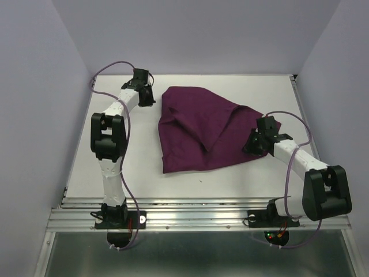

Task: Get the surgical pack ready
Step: Pack the surgical kit at the center of the board.

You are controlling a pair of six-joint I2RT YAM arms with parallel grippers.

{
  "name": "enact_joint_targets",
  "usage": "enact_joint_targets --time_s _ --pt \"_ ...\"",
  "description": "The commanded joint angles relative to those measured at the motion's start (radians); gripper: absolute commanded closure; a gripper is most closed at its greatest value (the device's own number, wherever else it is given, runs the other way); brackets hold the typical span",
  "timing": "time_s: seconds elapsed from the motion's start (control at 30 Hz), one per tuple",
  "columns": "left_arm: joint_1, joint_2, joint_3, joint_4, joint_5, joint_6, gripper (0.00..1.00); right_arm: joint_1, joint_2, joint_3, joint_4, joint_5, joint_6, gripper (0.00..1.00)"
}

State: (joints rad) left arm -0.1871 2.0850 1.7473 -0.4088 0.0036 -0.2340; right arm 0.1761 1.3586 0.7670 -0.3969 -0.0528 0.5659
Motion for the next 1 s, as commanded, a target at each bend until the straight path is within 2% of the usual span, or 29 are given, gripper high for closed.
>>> enact_joint_targets --time_s 0.0,0.2,0.4,0.53,0.7,0.83,0.9,0.97 --pt "-0.020 0.036 0.067 0.001 0.050 -0.036 1.00 -0.003 -0.050 -0.057 -0.033 0.047 0.060 0.81" --pt "-0.022 0.035 -0.051 0.088 0.153 -0.064 1.00 -0.003 0.017 -0.112 0.073 0.025 0.100 0.81" --pt "-0.022 -0.055 -0.245 0.206 0.286 -0.087 1.00 -0.012 0.201 -0.039 0.121 0.111 0.062 0.81" --pt "-0.026 -0.127 -0.360 0.248 0.331 -0.088 1.00 -0.046 0.333 0.083 0.127 0.159 -0.006 0.81" --pt "-0.064 -0.252 -0.569 0.324 0.374 -0.125 1.00 -0.095 0.511 0.331 0.135 0.156 -0.076 0.82" --pt "-0.173 -0.383 -0.698 0.386 0.365 -0.186 1.00 -0.104 0.657 0.561 0.132 0.110 -0.156 0.81" --pt "-0.215 -0.431 -0.741 0.386 0.342 -0.203 1.00 -0.104 0.735 0.709 0.090 0.071 -0.179 0.81" --pt "-0.261 -0.463 -0.779 0.364 0.322 -0.221 1.00 -0.104 0.766 0.787 0.058 0.061 -0.185 0.80"
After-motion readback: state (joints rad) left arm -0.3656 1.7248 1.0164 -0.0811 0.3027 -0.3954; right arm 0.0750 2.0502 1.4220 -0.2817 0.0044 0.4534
